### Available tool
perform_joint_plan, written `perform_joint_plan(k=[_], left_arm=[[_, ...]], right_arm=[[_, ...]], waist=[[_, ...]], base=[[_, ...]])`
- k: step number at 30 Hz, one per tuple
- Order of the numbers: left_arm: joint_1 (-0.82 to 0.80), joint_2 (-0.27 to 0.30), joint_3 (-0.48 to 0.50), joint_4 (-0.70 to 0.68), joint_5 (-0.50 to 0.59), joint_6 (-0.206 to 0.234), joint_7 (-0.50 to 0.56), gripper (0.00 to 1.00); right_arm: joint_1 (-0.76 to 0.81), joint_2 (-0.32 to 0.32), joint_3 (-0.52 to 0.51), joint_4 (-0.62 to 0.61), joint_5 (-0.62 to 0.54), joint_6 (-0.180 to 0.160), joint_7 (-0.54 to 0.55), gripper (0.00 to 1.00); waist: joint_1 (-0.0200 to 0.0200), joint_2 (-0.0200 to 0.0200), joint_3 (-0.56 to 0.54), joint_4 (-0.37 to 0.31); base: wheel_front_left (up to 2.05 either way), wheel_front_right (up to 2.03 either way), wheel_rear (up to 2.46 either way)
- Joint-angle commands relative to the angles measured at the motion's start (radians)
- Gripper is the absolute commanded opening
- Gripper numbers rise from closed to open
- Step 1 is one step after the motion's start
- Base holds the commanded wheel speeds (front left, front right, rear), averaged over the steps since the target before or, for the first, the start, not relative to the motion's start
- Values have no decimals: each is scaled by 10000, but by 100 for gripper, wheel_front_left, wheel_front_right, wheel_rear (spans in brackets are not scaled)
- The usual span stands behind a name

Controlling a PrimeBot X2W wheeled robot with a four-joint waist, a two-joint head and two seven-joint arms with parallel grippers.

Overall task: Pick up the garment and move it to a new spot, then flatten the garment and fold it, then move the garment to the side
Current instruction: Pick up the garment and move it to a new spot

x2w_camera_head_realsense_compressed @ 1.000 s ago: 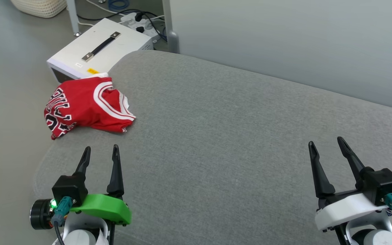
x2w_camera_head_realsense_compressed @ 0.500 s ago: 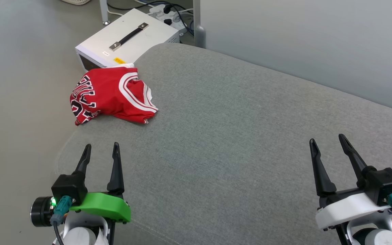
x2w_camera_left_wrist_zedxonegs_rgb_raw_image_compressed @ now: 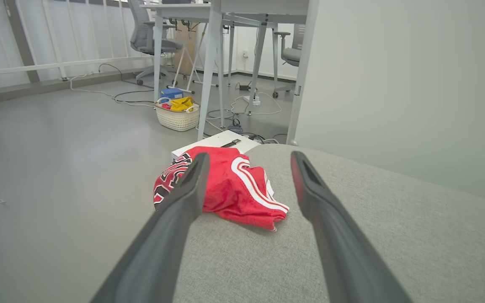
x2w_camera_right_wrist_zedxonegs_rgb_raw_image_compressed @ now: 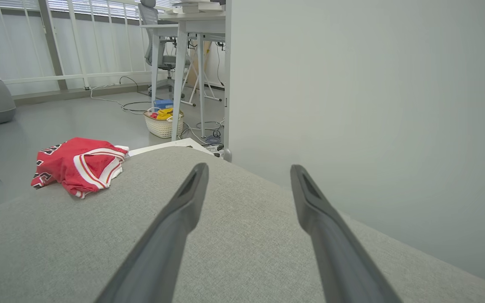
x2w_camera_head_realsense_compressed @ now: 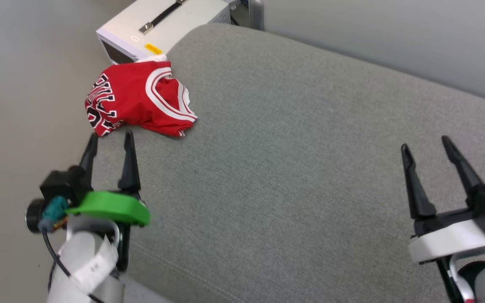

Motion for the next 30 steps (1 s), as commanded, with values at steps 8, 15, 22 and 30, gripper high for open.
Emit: perform_joint_plan(k=[8,15,22,30], left_arm=[[-3208,1272,349,2044,-1211,-259,1298,100],[-5815,3050,604,4155,-2690,-313,4637,100],[-6658,3813,675,5166,-3490,-319,6398,100],[-6917,4174,612,6152,-3831,-144,7828,100]], right_arm=[[-916,-741,-250,-1214,-3,-9,563,100],[-1746,-1237,-623,-2195,117,-9,892,100],[-1991,-1368,-787,-2580,181,-9,942,100],[-2149,-1407,-840,-2739,269,-9,896,100]], waist=[[0,0,2289,-976],[0,0,4176,-2001],[0,0,4981,-2487],[0,0,5465,-2812]], base=[[0,0,0],[0,0,0],[0,0,0],[0,0,0]])
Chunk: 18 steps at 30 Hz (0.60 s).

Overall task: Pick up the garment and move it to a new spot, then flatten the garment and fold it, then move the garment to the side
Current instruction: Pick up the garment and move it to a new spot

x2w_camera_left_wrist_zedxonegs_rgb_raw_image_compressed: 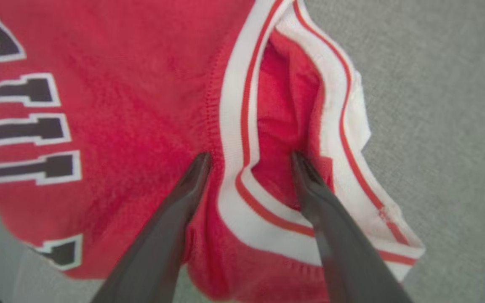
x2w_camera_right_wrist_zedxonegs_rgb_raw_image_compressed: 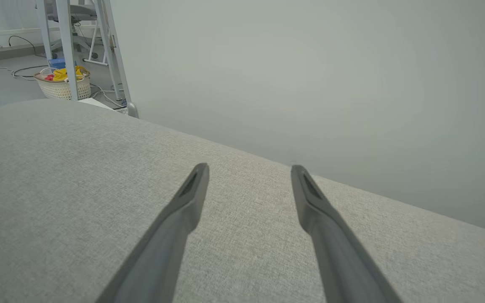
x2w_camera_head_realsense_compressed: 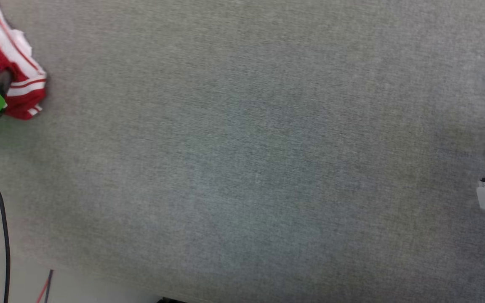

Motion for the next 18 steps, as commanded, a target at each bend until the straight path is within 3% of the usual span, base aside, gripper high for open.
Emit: perform_joint_plan(k=[1,5,6,7,9,18], left_arm=[[-163,86,-15,201,-106,99,296,100],[-128,62,26,791,-332,308,1174,100],[-120,59,5,886,-345,341,1299,64],[-108,67,-23,939,-331,353,1337,38],[-111,33,-36,1038,-368,342,1335,0],[-100,599,-487,1140,197,36,-730,0]], right_arm=[[-175,-29,-31,-85,108,-9,-31,100],[-193,-4,-71,-95,158,-9,-52,100],[-193,9,-97,-103,167,-9,-57,100],[-195,17,-115,-108,172,-9,-59,100],[-201,31,-155,-90,174,-9,-71,100],[-137,380,-49,517,218,-9,-427,100]], waist=[[-2,0,416,-420],[-2,0,464,-502],[-2,0,469,-509],[-2,0,473,-513],[-2,0,424,-504],[-2,0,-697,-556]], base=[[0,0,0],[0,0,0],[0,0,0],[0,0,0],[0,0,0],[0,0,0]])
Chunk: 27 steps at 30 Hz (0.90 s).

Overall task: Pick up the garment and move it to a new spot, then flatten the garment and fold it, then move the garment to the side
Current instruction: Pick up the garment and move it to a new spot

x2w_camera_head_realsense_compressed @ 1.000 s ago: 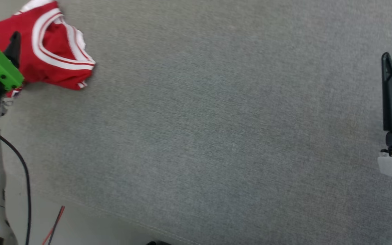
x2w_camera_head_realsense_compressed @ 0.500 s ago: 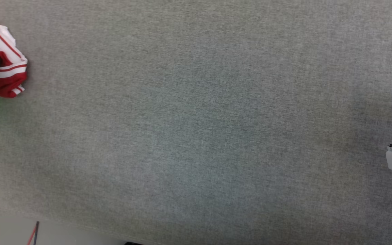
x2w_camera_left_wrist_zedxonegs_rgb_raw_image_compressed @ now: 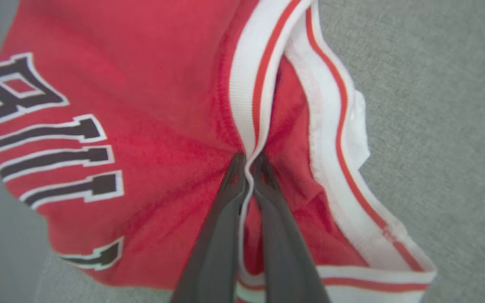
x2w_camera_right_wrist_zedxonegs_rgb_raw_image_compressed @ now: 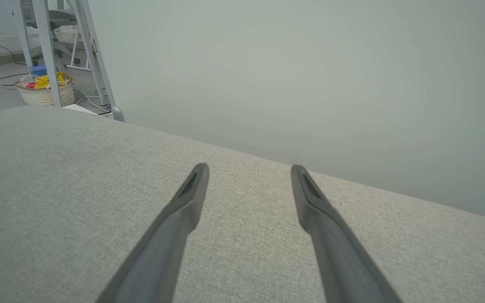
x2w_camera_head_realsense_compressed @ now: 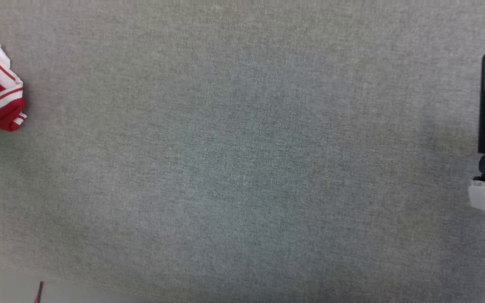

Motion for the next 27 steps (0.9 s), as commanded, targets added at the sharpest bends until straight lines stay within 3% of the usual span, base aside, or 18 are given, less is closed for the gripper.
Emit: perform_joint_plan(k=[1,7,15,21,27], left_arm=[[213,91,-94,112,126,-40,-315,0],[64,518,-171,180,634,97,-2843,0],[-69,98,-848,427,1144,-36,-4783,0],[121,-977,-1752,84,1405,-134,-5213,0],[783,-2159,-2947,-888,1622,-179,-4969,0]], right_arm=[[-106,91,60,147,82,-9,-163,100],[223,583,79,901,126,-9,-538,100],[831,1086,-16,1675,140,-9,-766,100],[1338,1333,-222,2040,172,-9,-774,100],[1656,1427,-285,2251,252,-9,-737,100]], waist=[[0,0,-707,-72],[0,0,-2064,-304],[0,0,-3595,-715],[0,0,-4375,-1060],[0,0,-4816,-1651]], base=[[0,0,0],[0,0,0],[0,0,0],[0,0,0],[0,0,0]])
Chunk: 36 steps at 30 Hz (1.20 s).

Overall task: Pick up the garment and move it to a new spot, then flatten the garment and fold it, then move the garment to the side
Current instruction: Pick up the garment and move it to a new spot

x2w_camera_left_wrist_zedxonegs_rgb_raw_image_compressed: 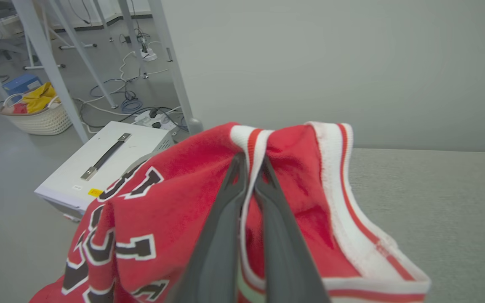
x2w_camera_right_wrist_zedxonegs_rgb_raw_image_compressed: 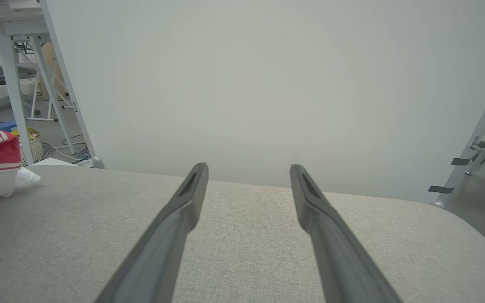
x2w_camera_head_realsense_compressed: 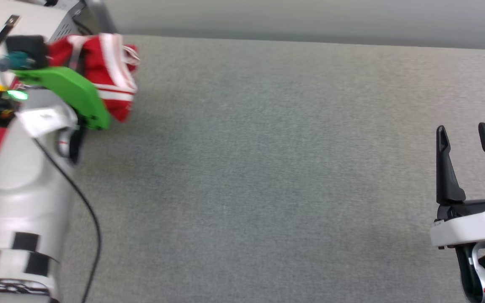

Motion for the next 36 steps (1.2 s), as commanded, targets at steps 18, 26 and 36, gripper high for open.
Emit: perform_joint_plan(k=[18,26,36], left_arm=[[3482,-2514,-5528,-4405,-2174,-85,718,0],[4317,-2482,-6442,-3821,-2267,48,888,0],[4658,-2722,-6842,-3095,-2204,67,-250,100]], right_arm=[[215,34,192,586,813,-9,-316,100],[68,35,177,758,997,-9,-509,100],[-2,35,103,964,579,-9,-467,100]], waist=[[1,0,79,-2614],[1,0,586,-2471],[1,0,110,-2021]], base=[[0,0,0],[0,0,0],[0,0,0]])
